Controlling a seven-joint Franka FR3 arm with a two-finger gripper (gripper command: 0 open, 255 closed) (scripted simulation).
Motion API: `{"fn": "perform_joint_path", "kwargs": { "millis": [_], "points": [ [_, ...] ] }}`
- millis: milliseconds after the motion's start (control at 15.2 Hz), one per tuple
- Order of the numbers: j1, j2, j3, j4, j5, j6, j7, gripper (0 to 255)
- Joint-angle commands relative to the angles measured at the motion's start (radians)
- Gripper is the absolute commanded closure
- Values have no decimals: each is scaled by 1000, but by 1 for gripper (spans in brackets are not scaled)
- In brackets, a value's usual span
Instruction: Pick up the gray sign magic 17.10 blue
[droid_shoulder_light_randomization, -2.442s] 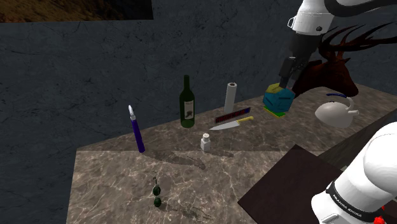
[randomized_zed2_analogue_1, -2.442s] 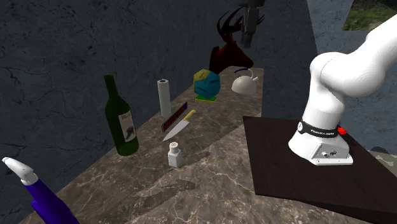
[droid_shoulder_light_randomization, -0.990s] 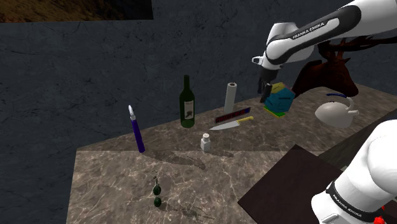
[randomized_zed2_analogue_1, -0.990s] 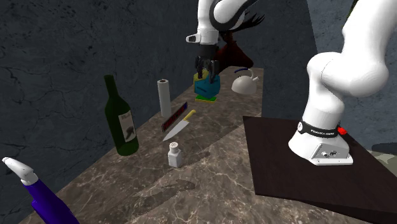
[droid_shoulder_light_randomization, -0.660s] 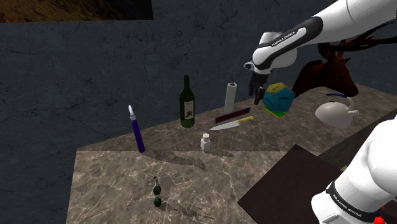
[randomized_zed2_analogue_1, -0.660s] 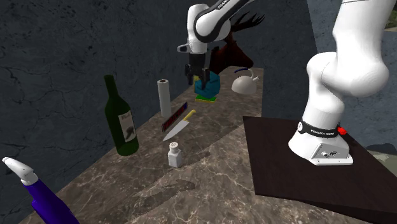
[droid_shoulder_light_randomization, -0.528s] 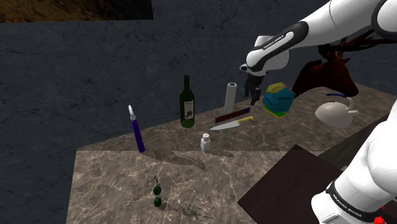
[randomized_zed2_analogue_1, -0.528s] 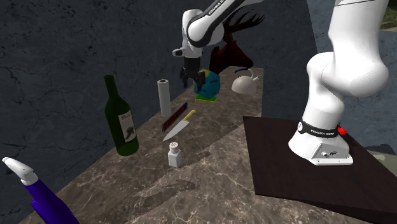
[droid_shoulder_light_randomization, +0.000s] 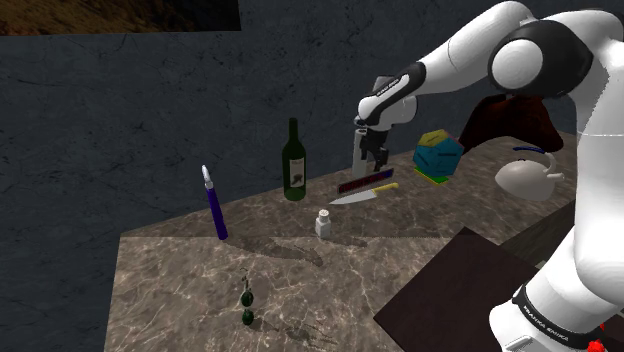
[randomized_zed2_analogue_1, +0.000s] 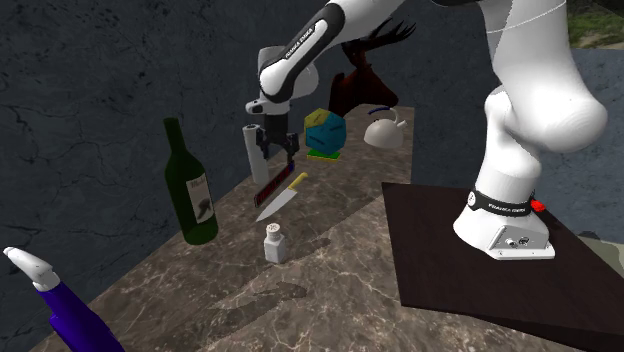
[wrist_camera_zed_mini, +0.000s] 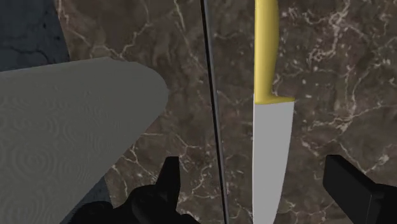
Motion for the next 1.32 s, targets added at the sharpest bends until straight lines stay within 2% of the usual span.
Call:
{"fn": "perform_joint_path", "kwargs": {
  "millis": [0, 660, 726, 1254],
  "points": [
    [-17, 72, 29, 70, 11, -1, -66, 0],
    [-32, 149, 51, 77, 37, 67, -90, 0],
    [-32, 149, 52, 77, 37, 68, -89, 255],
    [-32, 149, 52, 77, 37, 67, -89, 255]
  ]
}}
